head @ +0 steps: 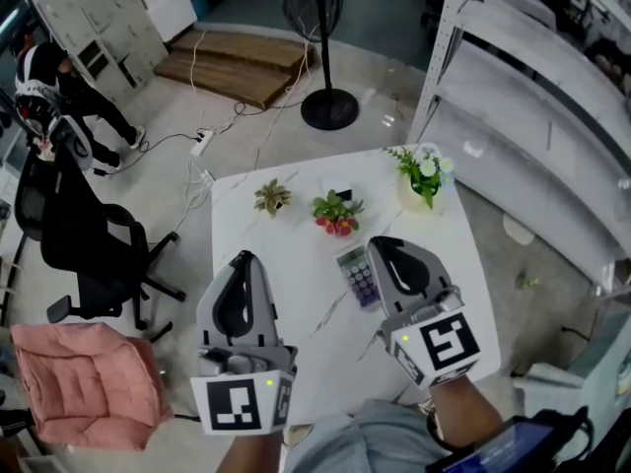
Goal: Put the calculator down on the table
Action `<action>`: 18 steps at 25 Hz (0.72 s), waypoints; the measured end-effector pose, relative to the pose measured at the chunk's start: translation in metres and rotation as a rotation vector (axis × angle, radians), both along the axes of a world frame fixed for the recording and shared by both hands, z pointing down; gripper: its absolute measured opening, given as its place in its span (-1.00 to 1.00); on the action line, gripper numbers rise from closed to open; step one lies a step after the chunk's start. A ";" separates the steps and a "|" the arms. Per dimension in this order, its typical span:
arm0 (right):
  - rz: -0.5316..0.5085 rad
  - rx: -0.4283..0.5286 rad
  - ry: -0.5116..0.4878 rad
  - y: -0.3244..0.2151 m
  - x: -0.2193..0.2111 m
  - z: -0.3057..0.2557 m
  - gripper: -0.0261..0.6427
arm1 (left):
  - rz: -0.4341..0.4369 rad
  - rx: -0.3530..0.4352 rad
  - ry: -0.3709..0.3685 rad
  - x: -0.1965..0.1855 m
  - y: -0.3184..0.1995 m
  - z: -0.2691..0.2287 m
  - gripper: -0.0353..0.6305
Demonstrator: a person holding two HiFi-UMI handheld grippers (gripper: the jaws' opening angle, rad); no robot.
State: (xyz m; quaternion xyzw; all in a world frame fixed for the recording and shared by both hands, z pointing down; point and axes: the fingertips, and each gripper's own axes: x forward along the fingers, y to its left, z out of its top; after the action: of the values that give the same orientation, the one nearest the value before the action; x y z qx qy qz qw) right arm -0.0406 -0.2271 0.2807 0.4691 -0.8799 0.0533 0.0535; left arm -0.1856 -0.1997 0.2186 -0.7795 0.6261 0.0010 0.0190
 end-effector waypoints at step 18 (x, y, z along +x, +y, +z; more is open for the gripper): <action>0.016 0.008 -0.013 0.002 0.000 -0.007 -0.87 | 0.028 0.032 -0.008 0.005 0.001 -0.005 -0.87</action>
State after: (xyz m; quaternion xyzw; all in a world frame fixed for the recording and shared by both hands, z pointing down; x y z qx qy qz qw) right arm -0.0410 -0.2249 0.2734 0.4762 -0.8766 0.0531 0.0453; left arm -0.1804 -0.1988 0.2135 -0.7877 0.6151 0.0081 0.0339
